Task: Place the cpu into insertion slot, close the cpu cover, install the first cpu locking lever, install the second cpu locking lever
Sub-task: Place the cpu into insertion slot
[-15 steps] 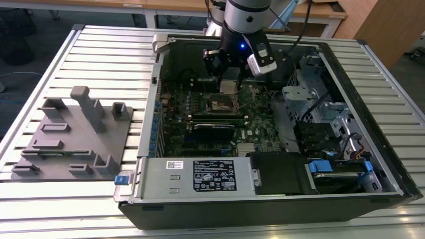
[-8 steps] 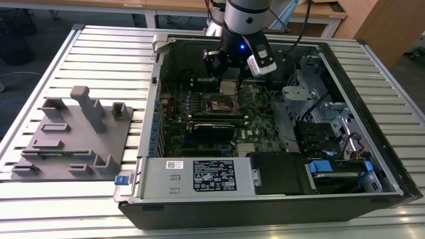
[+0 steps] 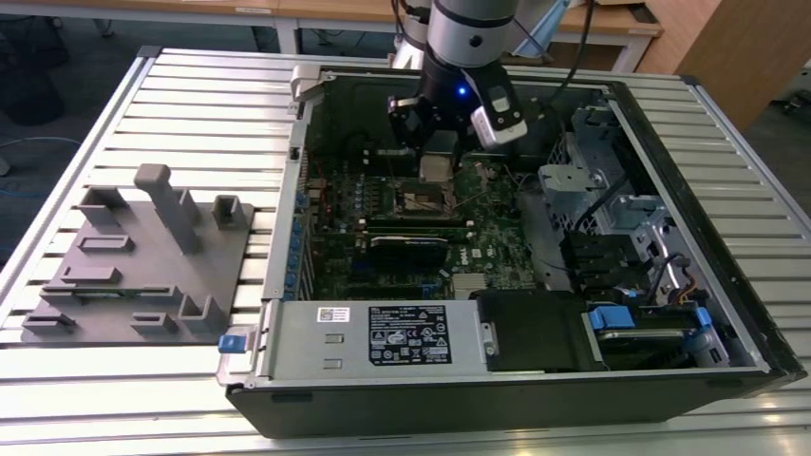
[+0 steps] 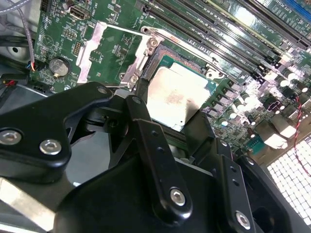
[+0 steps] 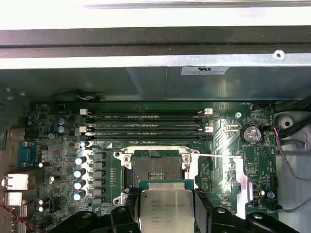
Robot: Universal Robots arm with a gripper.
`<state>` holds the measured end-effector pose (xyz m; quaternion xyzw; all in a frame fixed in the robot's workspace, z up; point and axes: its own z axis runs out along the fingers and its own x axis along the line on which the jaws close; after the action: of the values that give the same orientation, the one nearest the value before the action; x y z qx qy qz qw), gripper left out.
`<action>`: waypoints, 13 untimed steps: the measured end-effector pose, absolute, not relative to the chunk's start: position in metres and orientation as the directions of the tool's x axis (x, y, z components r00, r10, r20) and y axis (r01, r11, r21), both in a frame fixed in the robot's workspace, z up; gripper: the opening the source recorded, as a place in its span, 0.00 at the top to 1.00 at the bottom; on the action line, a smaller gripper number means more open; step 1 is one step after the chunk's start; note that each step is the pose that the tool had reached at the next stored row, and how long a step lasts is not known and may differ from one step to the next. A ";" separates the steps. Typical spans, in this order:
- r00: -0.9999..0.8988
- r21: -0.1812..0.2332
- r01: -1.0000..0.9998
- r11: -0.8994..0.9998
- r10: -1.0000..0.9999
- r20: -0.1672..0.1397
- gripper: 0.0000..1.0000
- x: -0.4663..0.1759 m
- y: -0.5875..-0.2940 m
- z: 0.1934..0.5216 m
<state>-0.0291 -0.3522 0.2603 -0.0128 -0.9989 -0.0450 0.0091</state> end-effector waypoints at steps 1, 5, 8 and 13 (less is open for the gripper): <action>-1.000 0.090 0.026 0.996 0.025 0.019 0.46 -0.029 -0.352 0.260; -1.000 0.089 0.026 0.996 0.025 0.019 0.46 -0.029 -0.352 0.258; -1.000 0.090 0.026 0.996 0.025 0.019 0.46 -0.029 -0.352 0.258; -1.000 0.090 0.026 0.996 0.025 0.019 0.46 -0.029 -0.352 0.260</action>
<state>-0.0291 -0.3522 0.2604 -0.0128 -0.9989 -0.0450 0.0091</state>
